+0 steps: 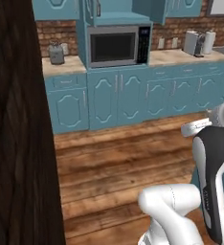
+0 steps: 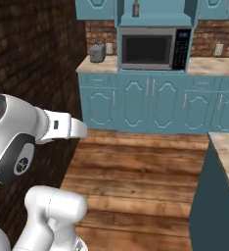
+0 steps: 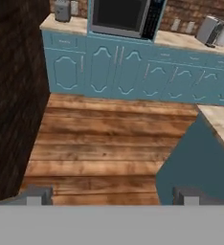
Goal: Get the candle and the liquor from the cabinet and move them to the dining counter.
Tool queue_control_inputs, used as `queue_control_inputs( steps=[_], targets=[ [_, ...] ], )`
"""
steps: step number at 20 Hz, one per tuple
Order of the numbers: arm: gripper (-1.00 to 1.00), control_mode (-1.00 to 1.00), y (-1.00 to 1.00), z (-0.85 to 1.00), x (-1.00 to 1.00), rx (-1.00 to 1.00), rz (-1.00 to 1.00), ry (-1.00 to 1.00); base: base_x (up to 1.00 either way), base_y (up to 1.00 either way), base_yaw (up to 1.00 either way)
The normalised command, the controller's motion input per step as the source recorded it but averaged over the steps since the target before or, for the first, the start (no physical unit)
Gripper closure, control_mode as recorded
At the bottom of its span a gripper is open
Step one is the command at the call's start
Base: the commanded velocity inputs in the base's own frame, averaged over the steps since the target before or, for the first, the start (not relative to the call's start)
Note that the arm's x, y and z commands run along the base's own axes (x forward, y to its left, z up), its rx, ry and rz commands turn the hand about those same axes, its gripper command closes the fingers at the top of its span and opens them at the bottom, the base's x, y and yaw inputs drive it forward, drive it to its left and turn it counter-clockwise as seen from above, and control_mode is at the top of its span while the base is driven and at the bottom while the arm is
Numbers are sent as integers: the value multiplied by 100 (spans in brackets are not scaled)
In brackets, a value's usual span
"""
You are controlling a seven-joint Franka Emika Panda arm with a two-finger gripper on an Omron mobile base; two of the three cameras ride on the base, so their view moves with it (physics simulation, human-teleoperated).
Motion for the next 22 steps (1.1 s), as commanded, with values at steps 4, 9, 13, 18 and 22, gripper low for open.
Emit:
queue_control_inputs(
  steps=[4,9,13,18,22],
  targets=[
    [-100,100,0,0,0,0,0,0,98,5,26],
    [-100,100,0,0,0,0,0,0,96,0,31],
    [-100,100,0,0,0,0,0,0,93,-6,29],
    [-100,100,0,0,0,0,0,0,82,-24,17],
    [-100,100,0,0,0,0,0,0,73,-35,9]
  ],
)
